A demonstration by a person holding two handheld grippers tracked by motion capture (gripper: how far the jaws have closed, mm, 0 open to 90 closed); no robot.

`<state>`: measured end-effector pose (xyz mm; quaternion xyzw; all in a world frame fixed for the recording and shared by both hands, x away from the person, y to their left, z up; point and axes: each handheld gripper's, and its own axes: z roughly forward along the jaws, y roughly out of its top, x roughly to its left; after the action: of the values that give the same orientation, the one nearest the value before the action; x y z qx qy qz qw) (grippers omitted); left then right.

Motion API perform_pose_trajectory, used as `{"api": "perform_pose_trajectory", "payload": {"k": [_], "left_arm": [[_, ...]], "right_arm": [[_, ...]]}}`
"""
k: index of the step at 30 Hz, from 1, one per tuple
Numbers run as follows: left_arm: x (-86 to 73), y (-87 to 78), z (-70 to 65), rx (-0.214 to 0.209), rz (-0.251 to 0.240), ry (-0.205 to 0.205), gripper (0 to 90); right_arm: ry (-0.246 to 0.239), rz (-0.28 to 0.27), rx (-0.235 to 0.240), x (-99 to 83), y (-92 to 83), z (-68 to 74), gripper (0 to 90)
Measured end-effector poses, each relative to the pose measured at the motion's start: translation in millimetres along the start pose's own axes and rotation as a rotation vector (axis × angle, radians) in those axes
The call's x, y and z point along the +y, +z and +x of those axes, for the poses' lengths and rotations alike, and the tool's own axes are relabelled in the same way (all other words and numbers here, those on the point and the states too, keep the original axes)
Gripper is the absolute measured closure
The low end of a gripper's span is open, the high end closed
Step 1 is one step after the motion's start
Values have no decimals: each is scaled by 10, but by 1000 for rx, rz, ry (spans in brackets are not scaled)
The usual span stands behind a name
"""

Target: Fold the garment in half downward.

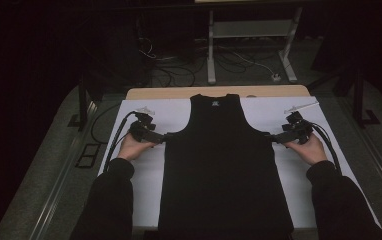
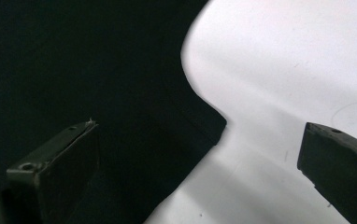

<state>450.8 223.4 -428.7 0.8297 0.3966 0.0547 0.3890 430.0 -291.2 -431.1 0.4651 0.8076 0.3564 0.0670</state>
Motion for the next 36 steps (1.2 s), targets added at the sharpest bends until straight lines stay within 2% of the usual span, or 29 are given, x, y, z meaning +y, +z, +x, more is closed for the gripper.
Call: {"api": "perform_pose_trajectory", "payload": {"k": [7, 11, 17, 19, 21, 29, 32, 33, 36], "left_arm": [[-31, 69, 38, -22, 10, -10, 0], [-42, 103, 35, -24, 30, -11, 0], [-45, 128, 24, -21, 35, 6, 89], [-53, 152, 18, -14, 46, 0, 136], [-56, 164, 21, -16, 51, -3, 150], [-41, 163, -34, 35, 58, 47, 366], [-41, 178, -54, 43, 54, 55, 480], [-38, 188, -61, 51, 53, 69, 515], [-36, 198, -67, 69, 48, 66, 663]], "right_arm": [[2, 10, 0, -11, 82, -7, 0], [5, -1, 15, -14, 131, -17, 80], [8, -4, 17, -8, 185, 3, 167], [14, -3, 15, -12, 205, 6, 253], [16, 2, 8, -13, 219, 6, 295], [16, -7, -28, -4, 224, 18, 521], [15, -7, -46, -2, 229, 23, 595], [14, -7, -54, -1, 229, 22, 629], [22, -7, -72, -4, 233, 22, 751]]}}
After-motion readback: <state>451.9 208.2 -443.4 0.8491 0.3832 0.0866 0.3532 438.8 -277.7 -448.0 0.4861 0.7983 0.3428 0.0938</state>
